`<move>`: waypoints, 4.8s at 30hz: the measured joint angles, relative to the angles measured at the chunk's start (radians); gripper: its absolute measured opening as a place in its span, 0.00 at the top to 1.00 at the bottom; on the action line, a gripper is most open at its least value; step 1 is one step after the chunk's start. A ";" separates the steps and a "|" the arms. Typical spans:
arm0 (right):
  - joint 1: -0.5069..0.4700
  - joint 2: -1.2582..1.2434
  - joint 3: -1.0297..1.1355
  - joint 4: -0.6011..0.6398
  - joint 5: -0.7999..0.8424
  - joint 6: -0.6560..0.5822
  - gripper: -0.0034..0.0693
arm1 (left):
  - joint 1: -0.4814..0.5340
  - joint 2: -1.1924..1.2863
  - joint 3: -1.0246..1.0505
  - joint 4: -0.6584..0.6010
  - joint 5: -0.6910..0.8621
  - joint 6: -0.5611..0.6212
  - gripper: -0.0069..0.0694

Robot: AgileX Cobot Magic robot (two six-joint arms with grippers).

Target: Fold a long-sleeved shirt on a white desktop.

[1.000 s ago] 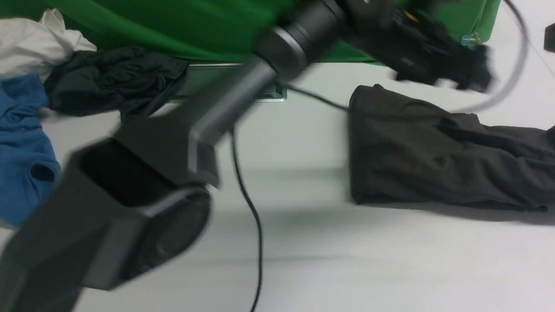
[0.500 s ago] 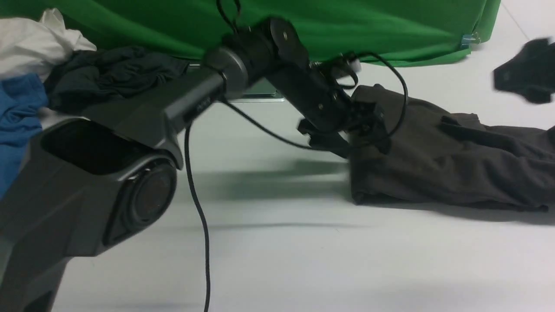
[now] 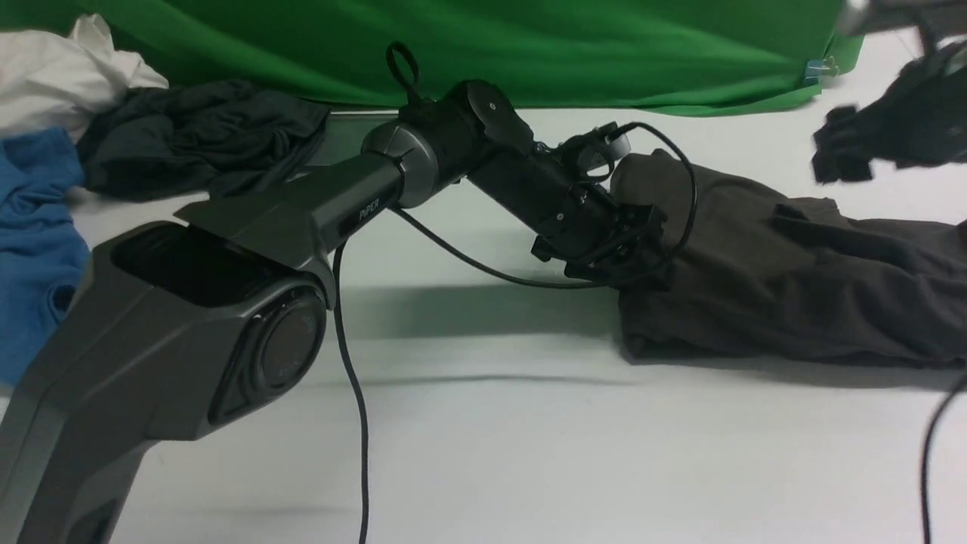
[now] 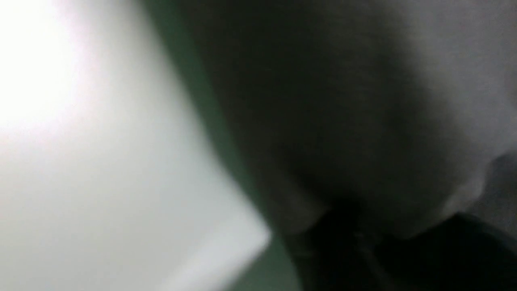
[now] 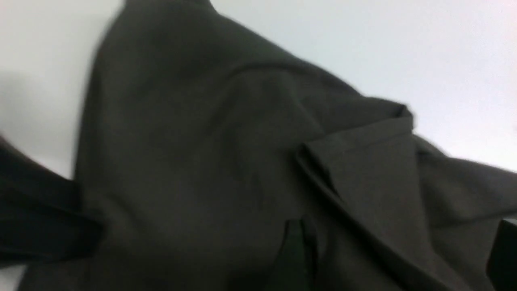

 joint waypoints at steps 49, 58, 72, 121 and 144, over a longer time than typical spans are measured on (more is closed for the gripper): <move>0.002 0.185 -0.283 0.488 0.104 -0.342 0.16 | 0.364 -0.435 0.655 0.483 -0.037 -0.052 0.86; 0.076 0.419 -0.548 0.491 0.181 -0.496 0.16 | 0.364 -0.436 0.657 0.475 -0.089 -0.047 0.86; 0.088 0.560 -0.564 0.380 0.250 -0.455 0.29 | 0.364 -0.436 0.657 0.475 -0.103 -0.034 0.86; 0.039 0.323 -0.666 0.205 0.339 -0.287 0.27 | 0.363 -0.592 0.665 0.565 -0.095 -0.100 0.16; 0.157 -0.896 0.350 0.207 -0.144 -0.104 0.93 | 0.364 -1.402 0.891 0.420 0.138 -0.066 0.58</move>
